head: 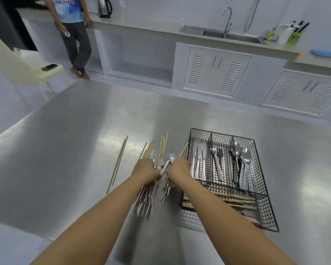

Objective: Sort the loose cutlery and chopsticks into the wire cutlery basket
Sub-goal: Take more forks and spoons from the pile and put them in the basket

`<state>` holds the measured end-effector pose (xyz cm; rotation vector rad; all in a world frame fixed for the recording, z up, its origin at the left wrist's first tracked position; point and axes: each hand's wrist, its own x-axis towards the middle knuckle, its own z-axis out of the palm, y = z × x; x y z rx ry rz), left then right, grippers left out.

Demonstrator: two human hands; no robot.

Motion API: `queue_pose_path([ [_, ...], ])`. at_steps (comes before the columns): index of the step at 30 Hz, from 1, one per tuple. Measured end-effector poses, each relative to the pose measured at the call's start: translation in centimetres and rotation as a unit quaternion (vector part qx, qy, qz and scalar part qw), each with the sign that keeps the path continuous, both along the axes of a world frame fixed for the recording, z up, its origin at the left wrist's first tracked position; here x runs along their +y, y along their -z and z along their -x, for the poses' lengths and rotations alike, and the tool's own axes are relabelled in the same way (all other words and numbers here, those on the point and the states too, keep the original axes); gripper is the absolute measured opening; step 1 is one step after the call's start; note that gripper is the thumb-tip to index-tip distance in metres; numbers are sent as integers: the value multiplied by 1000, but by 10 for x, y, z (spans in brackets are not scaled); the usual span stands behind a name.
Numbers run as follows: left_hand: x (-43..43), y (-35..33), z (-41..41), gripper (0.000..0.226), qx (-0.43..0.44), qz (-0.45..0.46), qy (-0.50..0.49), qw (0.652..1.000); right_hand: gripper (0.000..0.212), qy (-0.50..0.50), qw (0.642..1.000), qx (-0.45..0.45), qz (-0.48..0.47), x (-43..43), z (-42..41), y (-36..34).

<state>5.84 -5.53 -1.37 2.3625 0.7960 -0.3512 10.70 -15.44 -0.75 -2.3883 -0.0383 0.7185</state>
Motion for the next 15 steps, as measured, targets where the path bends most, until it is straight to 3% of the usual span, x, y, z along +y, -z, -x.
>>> queue_pose_path([
  [2, 5, 2, -2, 27, 0, 49, -20, 999, 5, -10, 999, -46, 27, 5, 3, 3],
  [4, 11, 1, -2, 17, -2, 101, -33, 994, 17, 1, 997, -66, 41, 8, 4, 7],
  [6, 18, 0, -1, 10, -10, 148, -55, 987, 18, 22, 998, -50, 36, 8, 3, 7],
  [9, 29, -1, -2, 15, -25, 215, -98, 971, 3, 58, 998, -7, 25, 9, 2, 1],
  [15, 37, -2, -2, 15, -22, 169, -89, 981, 11, 108, 991, 64, -33, 3, -4, -7],
])
